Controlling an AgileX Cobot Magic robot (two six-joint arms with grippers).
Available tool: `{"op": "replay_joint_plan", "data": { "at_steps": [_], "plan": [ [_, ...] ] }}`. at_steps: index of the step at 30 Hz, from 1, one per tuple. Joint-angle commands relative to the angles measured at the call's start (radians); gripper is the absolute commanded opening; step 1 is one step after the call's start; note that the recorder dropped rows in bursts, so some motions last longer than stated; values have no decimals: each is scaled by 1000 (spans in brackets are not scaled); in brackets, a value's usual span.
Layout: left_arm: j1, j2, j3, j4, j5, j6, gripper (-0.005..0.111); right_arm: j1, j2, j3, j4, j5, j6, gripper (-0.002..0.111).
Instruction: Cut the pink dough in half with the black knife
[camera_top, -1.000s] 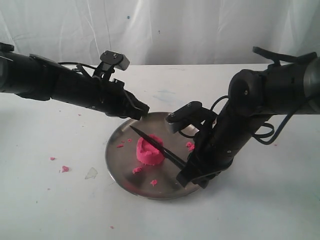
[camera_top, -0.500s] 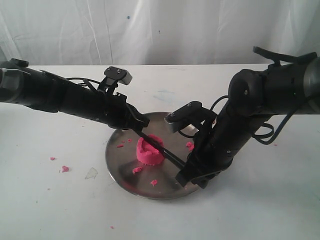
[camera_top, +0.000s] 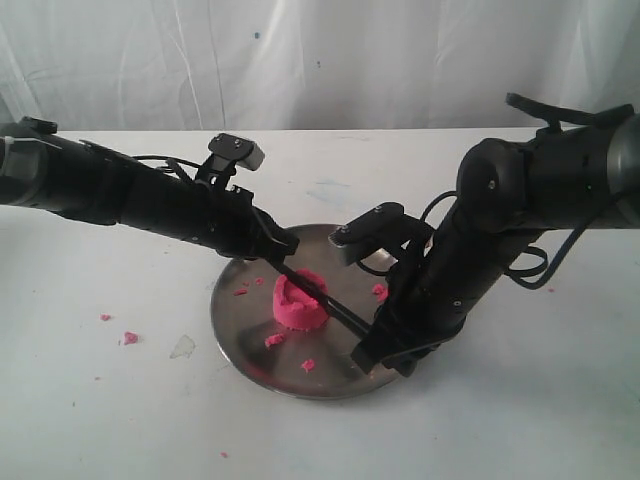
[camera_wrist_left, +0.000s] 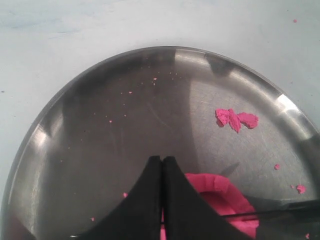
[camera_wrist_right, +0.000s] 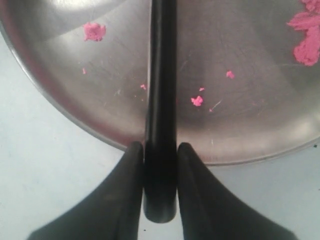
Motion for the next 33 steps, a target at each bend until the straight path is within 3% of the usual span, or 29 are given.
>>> {"op": "replay_joint_plan", "data": {
  "at_steps": [1, 5, 7, 11, 15, 33],
  "plan": [
    [-1, -5, 2, -1, 13, 6, 0, 6, -1, -7, 2, 0, -12, 0],
    [1, -12, 2, -1, 14, -10, 0, 6, -1, -7, 2, 0, -12, 0],
    [5, -29, 2, 19, -29, -115, 0, 6, -1, -7, 2, 0, -12, 0],
    [5, -40, 14, 215, -66, -324, 0, 6, -1, -7, 2, 0, -12, 0],
    [5, -40, 51, 225, -125, -323, 0, 6, -1, -7, 2, 0, -12, 0],
    [5, -40, 51, 226, -134, -303, 0, 6, -1, -7, 2, 0, -12, 0]
  ]
}}
